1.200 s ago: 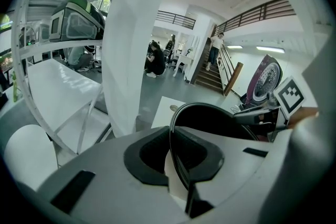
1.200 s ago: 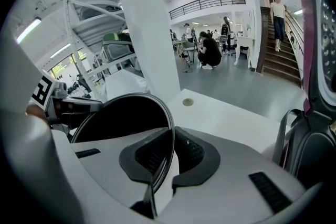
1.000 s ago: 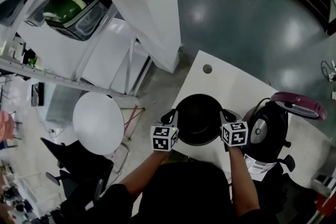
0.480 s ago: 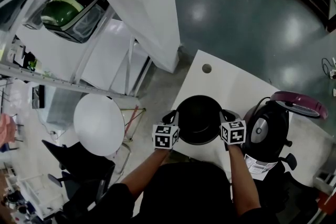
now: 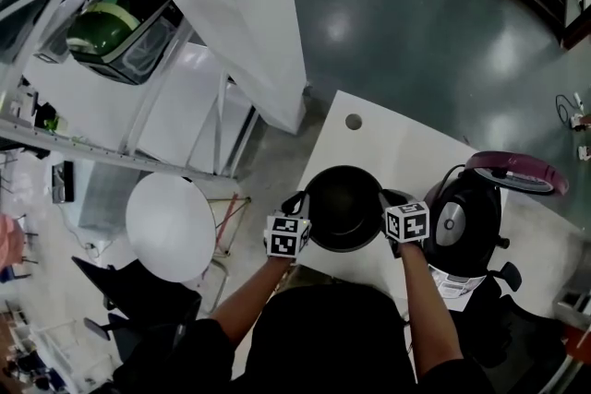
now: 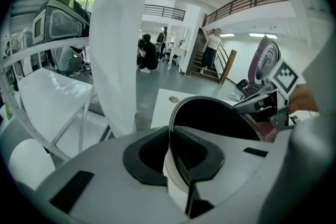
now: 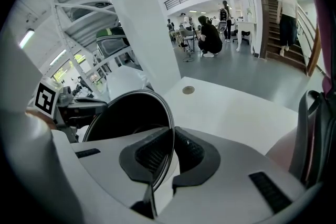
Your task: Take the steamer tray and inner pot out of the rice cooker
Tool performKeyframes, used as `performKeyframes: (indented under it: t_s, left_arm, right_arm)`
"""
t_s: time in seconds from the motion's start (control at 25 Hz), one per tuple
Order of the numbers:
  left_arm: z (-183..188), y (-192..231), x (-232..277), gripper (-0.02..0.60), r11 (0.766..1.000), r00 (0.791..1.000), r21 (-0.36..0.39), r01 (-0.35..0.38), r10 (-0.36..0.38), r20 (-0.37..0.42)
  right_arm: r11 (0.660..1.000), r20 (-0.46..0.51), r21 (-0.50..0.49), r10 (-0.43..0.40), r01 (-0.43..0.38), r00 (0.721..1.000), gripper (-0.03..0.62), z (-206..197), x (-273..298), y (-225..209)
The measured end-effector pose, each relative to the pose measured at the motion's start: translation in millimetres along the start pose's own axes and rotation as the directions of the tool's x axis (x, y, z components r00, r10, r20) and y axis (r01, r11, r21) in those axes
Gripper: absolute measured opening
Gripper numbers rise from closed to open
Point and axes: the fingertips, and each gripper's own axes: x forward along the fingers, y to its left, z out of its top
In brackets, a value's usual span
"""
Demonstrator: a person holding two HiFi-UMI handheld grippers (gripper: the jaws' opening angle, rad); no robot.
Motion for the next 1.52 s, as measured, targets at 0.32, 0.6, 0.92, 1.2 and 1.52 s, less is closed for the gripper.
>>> performKeyframes:
  t_s: [0.32, 0.6, 0.92, 1.2, 1.52]
  left_arm:
    - [34.6, -11.4, -36.7, 0.028, 0.999, 0.991, 0.018, 0.028, -0.031, 0.131]
    - [48.4, -61.7, -80.5, 0.015, 0.978, 0.952, 0.087, 0.188, -0.204, 0.230]
    - [22.4, -130.9, -120.6, 0.005, 0.938, 0.912, 0.217, 0.270, -0.321, 0.256]
    - [15.7, -194.4, -176.9, 0.005, 0.932, 0.880, 0.241, 0.270, -0.341, 0.332]
    - [-35.3, -315.6, -249.2, 0.005, 0.928, 0.843, 0.264, 0.262, -0.353, 0.405]
  right_arm:
    - [0.996, 0.069, -0.047, -0.071, 0.074, 0.995, 0.026, 7.5, -43.3, 13.2]
    - [0.993, 0.261, -0.008, -0.110, 0.117, 0.959, 0.015, 4.9, -132.7, 48.4]
    - [0.993, 0.363, -0.016, -0.101, 0.115, 0.926, 0.006, -18.7, -206.6, 65.6]
    - [0.990, 0.462, -0.032, -0.109, 0.139, 0.880, 0.005, -49.0, -274.6, 63.8]
    - [0.977, 0.551, -0.037, -0.154, 0.209, 0.820, 0.003, -157.2, -406.8, 37.0]
